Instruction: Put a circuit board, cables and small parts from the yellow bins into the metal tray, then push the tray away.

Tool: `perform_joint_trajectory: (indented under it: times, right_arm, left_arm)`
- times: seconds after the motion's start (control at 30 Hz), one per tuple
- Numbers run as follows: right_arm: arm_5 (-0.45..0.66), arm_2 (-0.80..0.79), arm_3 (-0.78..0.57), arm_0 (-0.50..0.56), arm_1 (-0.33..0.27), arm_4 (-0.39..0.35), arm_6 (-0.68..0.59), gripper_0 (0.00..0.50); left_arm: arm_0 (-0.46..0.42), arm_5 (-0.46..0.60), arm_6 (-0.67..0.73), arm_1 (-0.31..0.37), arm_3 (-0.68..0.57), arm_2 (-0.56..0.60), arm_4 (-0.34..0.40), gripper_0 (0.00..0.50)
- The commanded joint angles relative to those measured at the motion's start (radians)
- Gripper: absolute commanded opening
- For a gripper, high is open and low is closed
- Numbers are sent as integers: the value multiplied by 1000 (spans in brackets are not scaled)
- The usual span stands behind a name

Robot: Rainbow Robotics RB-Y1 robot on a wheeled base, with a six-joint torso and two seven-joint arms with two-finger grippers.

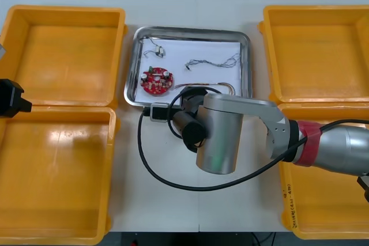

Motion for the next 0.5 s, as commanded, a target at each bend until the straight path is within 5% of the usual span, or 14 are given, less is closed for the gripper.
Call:
perform_joint_trajectory:
  times: [0.03,0.5]
  right_arm:
    - [-68,-56,35,-52,-23,13,70,0]
    - [-135,-85,124,-84,-19,18,88,0]
  left_arm:
    - [19,6,-69,46,-28,31,6,500]
    - [19,6,-69,46,-28,31,6,500]
